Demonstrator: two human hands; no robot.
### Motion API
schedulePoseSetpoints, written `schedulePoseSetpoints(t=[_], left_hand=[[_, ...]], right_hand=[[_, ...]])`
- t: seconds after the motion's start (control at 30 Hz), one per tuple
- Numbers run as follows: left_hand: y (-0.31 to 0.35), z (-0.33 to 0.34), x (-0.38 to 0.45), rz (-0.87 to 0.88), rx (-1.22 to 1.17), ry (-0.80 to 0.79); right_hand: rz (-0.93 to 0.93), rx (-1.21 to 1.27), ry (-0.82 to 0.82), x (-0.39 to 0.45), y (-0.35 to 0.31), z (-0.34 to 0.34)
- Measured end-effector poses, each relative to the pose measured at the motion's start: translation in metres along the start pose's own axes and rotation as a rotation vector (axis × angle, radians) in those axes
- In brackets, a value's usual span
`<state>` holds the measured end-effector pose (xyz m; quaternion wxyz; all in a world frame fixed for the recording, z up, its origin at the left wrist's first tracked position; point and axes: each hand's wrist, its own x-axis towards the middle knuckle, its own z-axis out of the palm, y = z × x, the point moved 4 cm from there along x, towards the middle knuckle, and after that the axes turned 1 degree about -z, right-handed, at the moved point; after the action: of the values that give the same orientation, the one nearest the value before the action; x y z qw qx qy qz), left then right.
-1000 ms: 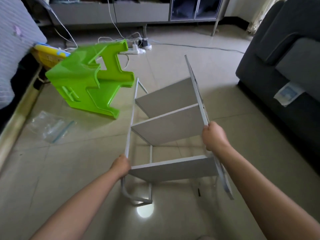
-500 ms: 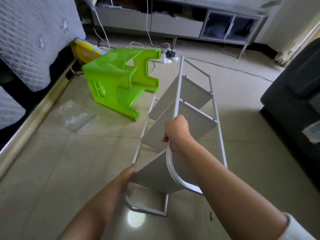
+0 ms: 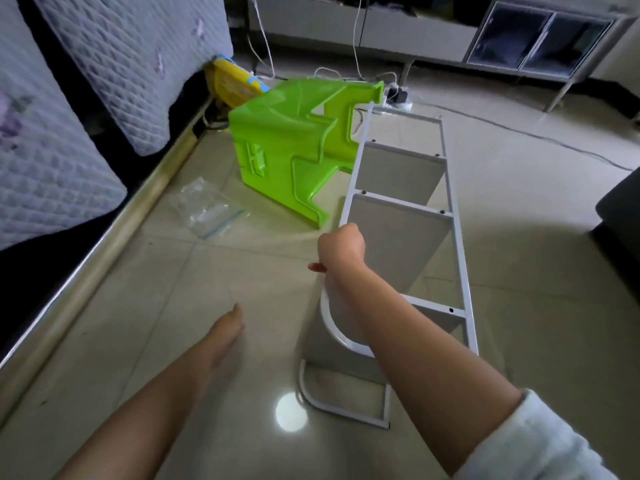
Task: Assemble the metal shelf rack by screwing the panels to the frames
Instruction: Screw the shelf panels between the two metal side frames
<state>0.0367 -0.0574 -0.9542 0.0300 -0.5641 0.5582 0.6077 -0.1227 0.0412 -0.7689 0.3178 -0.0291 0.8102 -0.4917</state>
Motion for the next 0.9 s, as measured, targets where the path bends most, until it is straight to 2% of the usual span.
schedulePoseSetpoints(t=[0.1, 0.23, 0.37, 0.5, 0.6, 0.7, 0.8, 0.9], left_hand=[[0.022, -0.019, -0.009, 0.074, 0.109, 0.092], [0.062, -0.01, -0.044, 0.264, 0.185, 0.1], [0.116, 0.022, -0.097, 0.575, 0.266, 0.202], [0.157, 0.062, -0.156, 0.884, 0.405, 0.292], [0.172, 0.103, -0.186, 1.108, 0.61, 0.272], [0.178, 0.153, -0.2, 1.124, 0.855, 0.201], [0.183, 0.206, -0.199, 1.133, 1.033, 0.108], [0.195, 0.242, -0.192, 1.126, 1.133, 0.056]], right_hand=[[-0.027, -0.051, 0.034, 0.003, 0.004, 0.005], [-0.146, -0.175, 0.041, -0.005, -0.004, -0.01], [-0.366, -0.299, 0.12, -0.012, -0.012, -0.068], [-0.5, -0.331, 0.333, -0.024, 0.005, -0.16], [-0.446, -0.265, 0.495, -0.032, 0.042, -0.23], [-0.282, -0.296, 0.531, -0.028, 0.105, -0.281], [-0.069, -0.438, 0.413, -0.015, 0.18, -0.304], [0.052, -0.605, 0.235, 0.003, 0.244, -0.302]])
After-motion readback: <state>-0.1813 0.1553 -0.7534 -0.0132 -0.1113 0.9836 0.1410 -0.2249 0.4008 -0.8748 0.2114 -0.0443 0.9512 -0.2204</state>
